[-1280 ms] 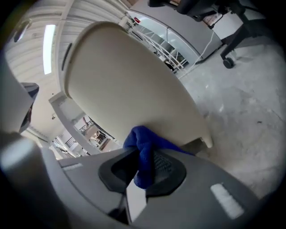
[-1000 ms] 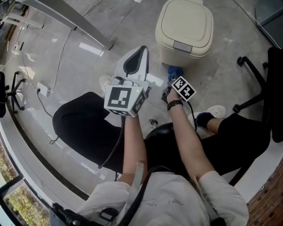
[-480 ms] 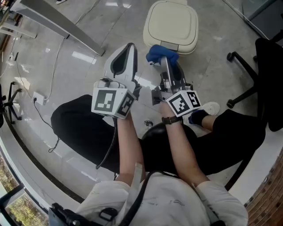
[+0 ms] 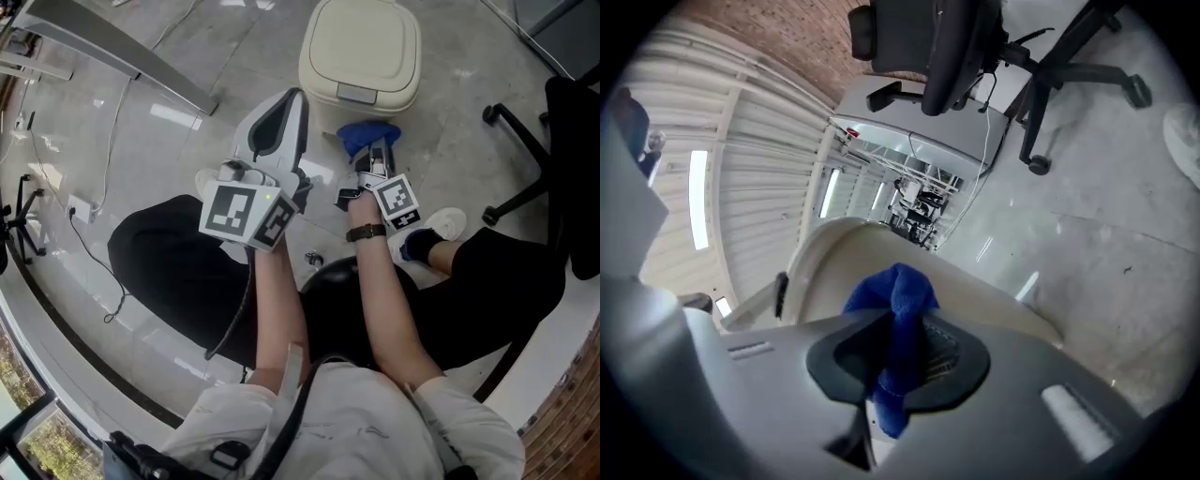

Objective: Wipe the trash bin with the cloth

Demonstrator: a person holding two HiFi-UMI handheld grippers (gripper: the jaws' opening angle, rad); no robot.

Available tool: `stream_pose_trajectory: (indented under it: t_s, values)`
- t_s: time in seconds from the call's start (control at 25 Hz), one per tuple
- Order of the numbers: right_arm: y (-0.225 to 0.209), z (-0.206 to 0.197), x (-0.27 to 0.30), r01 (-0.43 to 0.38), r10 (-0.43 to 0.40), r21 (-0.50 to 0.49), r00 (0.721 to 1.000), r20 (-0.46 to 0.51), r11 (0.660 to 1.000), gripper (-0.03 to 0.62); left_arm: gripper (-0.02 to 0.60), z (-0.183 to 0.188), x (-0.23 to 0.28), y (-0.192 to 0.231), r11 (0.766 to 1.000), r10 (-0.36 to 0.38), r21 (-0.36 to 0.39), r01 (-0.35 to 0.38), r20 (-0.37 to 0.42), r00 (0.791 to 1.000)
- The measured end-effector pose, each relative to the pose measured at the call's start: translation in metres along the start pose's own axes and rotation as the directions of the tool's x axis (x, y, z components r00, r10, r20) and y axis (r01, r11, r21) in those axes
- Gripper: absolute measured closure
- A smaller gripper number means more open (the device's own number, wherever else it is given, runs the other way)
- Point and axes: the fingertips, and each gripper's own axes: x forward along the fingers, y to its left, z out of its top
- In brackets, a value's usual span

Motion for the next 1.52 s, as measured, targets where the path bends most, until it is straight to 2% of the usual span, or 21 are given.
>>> stream_pose_trajectory:
  t_s: [0.08, 0.2, 0.28, 0.36, 0.48, 0.56, 0.68, 0.76, 0.92, 1.0, 1.08, 1.12, 1.16, 1.2, 1.24, 1.28, 1.32, 1.36, 1.4, 1.44, 1.52]
  values:
    - [-0.026, -0.018, 0.007, 0.057, -0.057, 0.013, 0.998, -0.011, 0.998, 0.554, 0.581, -0.008, 0.004, 0.000, 1.000, 0.003, -0.002, -0.003, -0.020, 1.000]
    - [-0.078, -0.052, 0.012, 0.204, -0.199, 0.089, 0.978, -0.062, 0.975, 0.554, 0.581, -0.016, 0.007, 0.000, 1.000, 0.004, -0.003, -0.004, -0.043, 0.999]
    - [-0.111, -0.079, 0.013, 0.304, -0.290, 0.105, 0.948, -0.131, 0.947, 0.554, 0.581, -0.019, 0.006, 0.003, 1.000, 0.010, 0.001, -0.010, -0.058, 0.998]
    - [-0.140, -0.099, 0.015, 0.381, -0.362, 0.058, 0.909, -0.209, 0.923, 0.554, 0.581, -0.023, 0.006, 0.006, 1.000, 0.016, 0.008, -0.015, -0.074, 0.997]
    - [-0.173, -0.100, 0.015, 0.450, -0.439, -0.027, 0.856, -0.274, 0.893, 0.554, 0.581, -0.029, 0.007, 0.008, 1.000, 0.023, 0.014, -0.021, -0.085, 0.996]
    - [-0.175, -0.093, 0.012, 0.447, -0.431, -0.005, 0.860, -0.274, 0.894, 0.553, 0.581, -0.029, 0.006, 0.011, 0.999, 0.032, 0.015, -0.031, -0.082, 0.996]
    - [-0.148, -0.083, 0.001, 0.365, -0.341, 0.046, 0.902, -0.264, 0.930, 0.553, 0.581, -0.026, 0.006, 0.012, 0.999, 0.035, 0.009, -0.035, -0.075, 0.997]
    - [-0.129, -0.060, -0.008, 0.305, -0.285, 0.040, 0.923, -0.258, 0.951, 0.553, 0.581, -0.022, 0.013, -0.001, 1.000, 0.002, -0.001, -0.002, -0.057, 0.998]
    - [-0.086, -0.006, -0.019, 0.186, -0.190, -0.042, 0.931, -0.312, 0.982, 0.551, 0.581, -0.007, 0.022, -0.038, 0.997, -0.078, 0.006, 0.078, -0.019, 0.997]
    - [-0.047, 0.026, -0.019, 0.062, -0.084, -0.078, 0.939, -0.334, 0.995, 0.551, 0.581, 0.000, 0.022, -0.055, 0.994, -0.106, 0.008, 0.106, -0.004, 0.994]
    - [0.004, 0.060, -0.021, -0.104, 0.078, -0.061, 0.936, -0.343, 0.993, 0.551, 0.581, 0.006, 0.023, -0.069, 0.992, -0.129, 0.009, 0.129, 0.006, 0.992]
    - [0.033, 0.076, -0.026, -0.206, 0.186, -0.023, 0.921, -0.341, 0.978, 0.551, 0.581, 0.010, 0.024, -0.075, 0.990, -0.140, 0.011, 0.140, 0.009, 0.990]
    - [0.065, 0.090, -0.032, -0.324, 0.318, 0.039, 0.888, -0.331, 0.945, 0.553, 0.581, 0.013, 0.024, -0.080, 0.989, -0.151, 0.012, 0.151, 0.011, 0.988]
    - [0.099, 0.102, -0.040, -0.452, 0.467, 0.121, 0.831, -0.303, 0.884, 0.553, 0.581, 0.017, 0.025, -0.084, 0.987, -0.160, 0.013, 0.160, 0.011, 0.987]
    - [0.130, 0.112, -0.048, -0.567, 0.603, 0.205, 0.756, -0.254, 0.798, 0.553, 0.581, 0.019, 0.025, -0.086, 0.986, -0.168, 0.016, 0.167, 0.012, 0.986]
    - [0.153, 0.120, -0.053, -0.647, 0.698, 0.268, 0.689, -0.196, 0.714, 0.553, 0.581, 0.021, 0.025, -0.087, 0.985, -0.172, 0.019, 0.172, 0.012, 0.985]
    - [0.163, 0.123, -0.051, -0.684, 0.741, 0.300, 0.654, -0.150, 0.665, 0.553, 0.581, 0.022, 0.026, -0.088, 0.985, -0.172, 0.023, 0.172, 0.011, 0.985]
    - [0.161, 0.121, -0.042, -0.680, 0.737, 0.305, 0.663, -0.133, 0.667, 0.553, 0.581, 0.021, 0.027, -0.088, 0.985, -0.168, 0.027, 0.168, 0.010, 0.986]
    - [0.145, 0.114, -0.029, -0.638, 0.691, 0.288, 0.708, -0.147, 0.714, 0.553, 0.581, 0.018, 0.030, -0.088, 0.986, -0.162, 0.031, 0.162, 0.004, 0.987]
    - [0.119, 0.102, -0.015, -0.562, 0.610, 0.257, 0.772, -0.179, 0.786, 0.553, 0.581, 0.013, 0.033, -0.089, 0.987, -0.154, 0.035, 0.155, -0.008, 0.988]
    - [0.051, 0.074, 0.004, -0.337, 0.385, 0.214, 0.889, -0.248, 0.917, 0.553, 0.581, 0.003, 0.039, -0.087, 0.991, -0.130, 0.038, 0.131, -0.042, 0.991]
